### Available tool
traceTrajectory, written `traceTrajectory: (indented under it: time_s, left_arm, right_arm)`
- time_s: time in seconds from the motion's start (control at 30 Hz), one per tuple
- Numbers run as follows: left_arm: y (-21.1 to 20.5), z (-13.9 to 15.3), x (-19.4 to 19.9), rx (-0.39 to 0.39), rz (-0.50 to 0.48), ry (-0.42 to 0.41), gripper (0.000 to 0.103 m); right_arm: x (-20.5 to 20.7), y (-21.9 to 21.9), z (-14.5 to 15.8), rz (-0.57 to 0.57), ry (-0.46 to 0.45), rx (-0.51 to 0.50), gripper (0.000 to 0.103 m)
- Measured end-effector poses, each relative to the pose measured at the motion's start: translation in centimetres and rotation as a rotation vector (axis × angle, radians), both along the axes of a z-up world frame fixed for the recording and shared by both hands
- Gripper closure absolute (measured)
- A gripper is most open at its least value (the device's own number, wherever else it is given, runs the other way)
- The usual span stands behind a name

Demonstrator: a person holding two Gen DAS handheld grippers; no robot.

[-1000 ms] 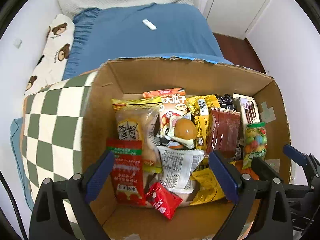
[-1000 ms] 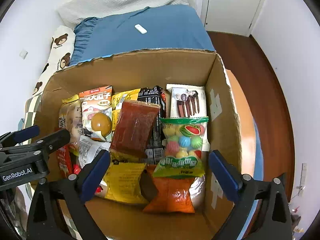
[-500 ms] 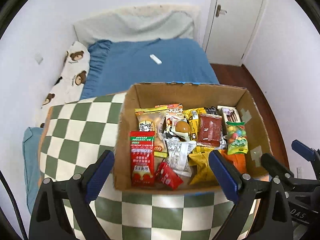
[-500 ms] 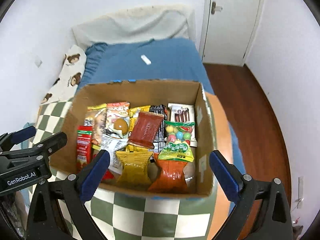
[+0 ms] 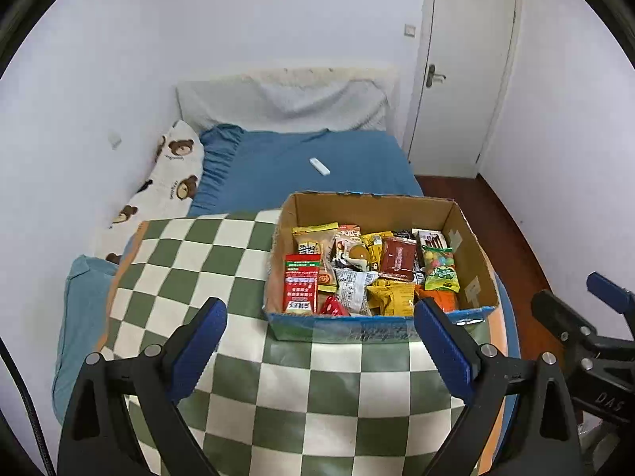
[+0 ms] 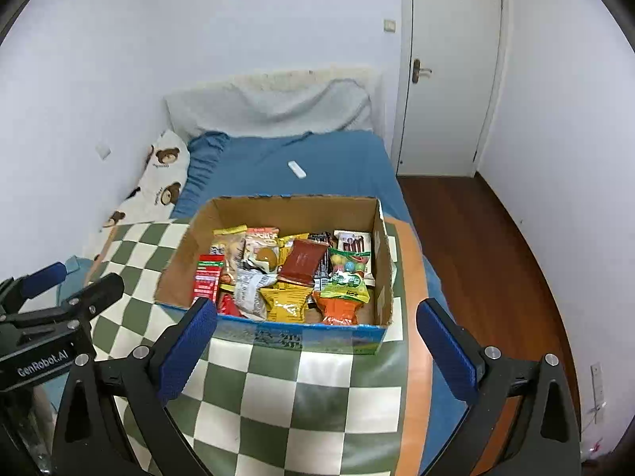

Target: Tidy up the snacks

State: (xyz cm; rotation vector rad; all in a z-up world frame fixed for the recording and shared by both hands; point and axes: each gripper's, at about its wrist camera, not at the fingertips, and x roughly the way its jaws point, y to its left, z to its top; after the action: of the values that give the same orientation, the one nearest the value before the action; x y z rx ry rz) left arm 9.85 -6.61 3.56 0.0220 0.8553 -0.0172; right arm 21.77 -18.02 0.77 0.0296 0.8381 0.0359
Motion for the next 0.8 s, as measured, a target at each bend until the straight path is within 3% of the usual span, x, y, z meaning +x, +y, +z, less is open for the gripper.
traceTrajectory:
  time_s: [0.43,0.8]
  left_arm:
    - [-0.4,3.0,-6.6,0.016,-0.031,-0.06,0.006]
    - [-0.6,2.3,-5.6,0.028,-0.007,-0.095,0.002]
  right_arm:
    - [-7.6,0.2,4.1,0.002,-0.101,-0.001,0.0]
    - [-8.0,-0.3,3.4,-0.008,-0.105,-0.018,0.0]
